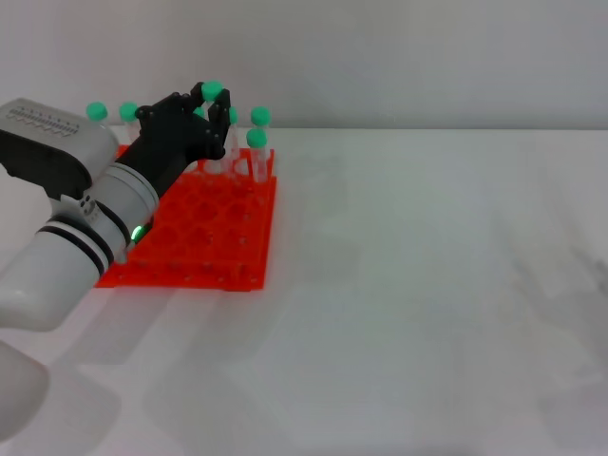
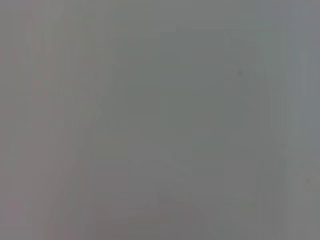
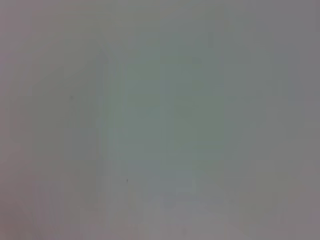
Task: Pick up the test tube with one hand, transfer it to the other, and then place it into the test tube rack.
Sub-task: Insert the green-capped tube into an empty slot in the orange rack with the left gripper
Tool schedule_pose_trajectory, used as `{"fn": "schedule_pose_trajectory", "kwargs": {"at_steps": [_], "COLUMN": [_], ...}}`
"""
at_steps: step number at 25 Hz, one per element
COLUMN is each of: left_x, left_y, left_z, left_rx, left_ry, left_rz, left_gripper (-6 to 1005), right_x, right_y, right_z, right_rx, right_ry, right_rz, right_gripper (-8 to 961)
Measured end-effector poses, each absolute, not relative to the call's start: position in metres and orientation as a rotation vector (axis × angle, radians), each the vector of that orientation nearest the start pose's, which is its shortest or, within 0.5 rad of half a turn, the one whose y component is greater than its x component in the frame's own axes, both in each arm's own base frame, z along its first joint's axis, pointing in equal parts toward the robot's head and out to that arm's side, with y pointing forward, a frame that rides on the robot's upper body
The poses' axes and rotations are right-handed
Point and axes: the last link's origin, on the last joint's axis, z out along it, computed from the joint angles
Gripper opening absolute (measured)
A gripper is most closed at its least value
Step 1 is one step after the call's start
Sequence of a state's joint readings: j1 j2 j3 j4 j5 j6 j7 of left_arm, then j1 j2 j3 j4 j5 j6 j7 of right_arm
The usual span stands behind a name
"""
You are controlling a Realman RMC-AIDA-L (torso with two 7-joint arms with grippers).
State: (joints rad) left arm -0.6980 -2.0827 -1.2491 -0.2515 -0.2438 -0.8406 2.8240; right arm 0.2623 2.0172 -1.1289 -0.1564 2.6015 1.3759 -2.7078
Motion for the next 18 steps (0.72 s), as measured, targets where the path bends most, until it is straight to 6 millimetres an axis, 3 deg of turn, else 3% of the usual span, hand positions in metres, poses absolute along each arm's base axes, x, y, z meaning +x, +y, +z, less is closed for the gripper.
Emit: {"fn": "schedule_pose_trajectory", "kwargs": {"at_steps": [18], "left_x": [-0.231], "left_y": [0.4229], "left_z": [-0.0536], "left_rx": [-1.961], "left_ry": [-0.485], "left_rz": [-0.654], "left_gripper": [380], "right_x": [0.3686], "right_y": [0.2763], "right_z": [0.0363], "right_rx": [-1.673], "right_ry": [0.486], "right_rz": [0.774], "right_gripper": [857]}}
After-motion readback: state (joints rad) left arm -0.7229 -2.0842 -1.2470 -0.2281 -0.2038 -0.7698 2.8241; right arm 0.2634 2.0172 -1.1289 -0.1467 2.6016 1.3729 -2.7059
